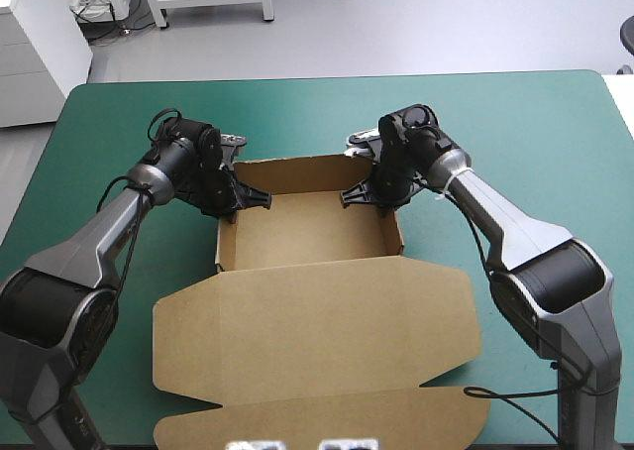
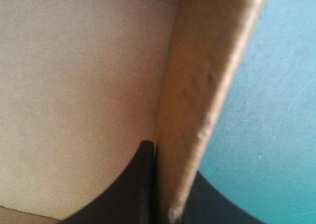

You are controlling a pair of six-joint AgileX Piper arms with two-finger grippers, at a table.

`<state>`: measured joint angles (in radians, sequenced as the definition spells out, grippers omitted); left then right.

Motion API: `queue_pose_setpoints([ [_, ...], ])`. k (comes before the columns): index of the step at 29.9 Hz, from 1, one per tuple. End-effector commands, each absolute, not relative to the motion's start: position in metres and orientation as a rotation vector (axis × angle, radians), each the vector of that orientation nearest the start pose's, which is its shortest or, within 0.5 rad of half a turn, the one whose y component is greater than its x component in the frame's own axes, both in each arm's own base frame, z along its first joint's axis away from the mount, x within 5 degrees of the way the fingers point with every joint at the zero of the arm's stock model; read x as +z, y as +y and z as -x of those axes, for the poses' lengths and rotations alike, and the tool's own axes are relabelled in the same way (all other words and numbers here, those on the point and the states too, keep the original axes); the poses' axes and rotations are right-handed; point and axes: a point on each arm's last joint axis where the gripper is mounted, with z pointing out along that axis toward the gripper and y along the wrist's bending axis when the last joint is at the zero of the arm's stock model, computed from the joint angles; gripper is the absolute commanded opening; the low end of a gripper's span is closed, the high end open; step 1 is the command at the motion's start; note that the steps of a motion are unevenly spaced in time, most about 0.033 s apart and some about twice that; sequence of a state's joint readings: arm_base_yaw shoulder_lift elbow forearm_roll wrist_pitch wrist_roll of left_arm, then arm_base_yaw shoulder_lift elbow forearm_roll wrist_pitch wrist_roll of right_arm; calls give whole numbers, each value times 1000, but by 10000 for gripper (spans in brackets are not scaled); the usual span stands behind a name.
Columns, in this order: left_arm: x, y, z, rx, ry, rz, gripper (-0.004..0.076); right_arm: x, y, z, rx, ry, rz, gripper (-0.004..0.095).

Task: Fold the box

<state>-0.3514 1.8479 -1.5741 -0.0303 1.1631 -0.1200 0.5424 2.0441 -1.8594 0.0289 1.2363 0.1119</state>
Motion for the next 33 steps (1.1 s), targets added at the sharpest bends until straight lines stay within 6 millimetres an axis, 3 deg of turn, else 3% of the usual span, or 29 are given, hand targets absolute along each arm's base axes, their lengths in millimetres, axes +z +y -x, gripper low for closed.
queue_pose_setpoints([
  [1, 298, -159, -356, -327, 2764, -379, 20, 284, 249, -354, 320, 2804, 780, 8],
  [4, 298, -159, -356, -327, 2764, -379, 78, 286, 246, -356, 252, 2789, 782, 131],
  [6, 298, -160, -356, -333, 2765, -377, 146, 288, 244, -357, 229, 2805, 692, 266],
  [8, 298, -160, -356, -334, 2761, -376, 235, 289, 240, -359, 168, 2798, 662, 407],
  [11, 298, -160, -357, -336, 2752, -373, 388, 293, 235, -360, 118, 2790, 613, 522],
  [14, 300, -160, -358, -340, 2733, -366, 496, 299, 231, -360, 77, 2770, 585, 531],
  [16, 300, -160, -358, -342, 2726, -364, 519, 302, 229, -360, 65, 2761, 578, 531],
  [24, 304, -161, -360, -345, 2705, -357, 518, 317, 222, -357, 10, 2712, 556, 531],
  [33, 331, -160, -367, -318, 2610, -368, 518, 321, 214, -360, -15, 2699, 536, 530],
])
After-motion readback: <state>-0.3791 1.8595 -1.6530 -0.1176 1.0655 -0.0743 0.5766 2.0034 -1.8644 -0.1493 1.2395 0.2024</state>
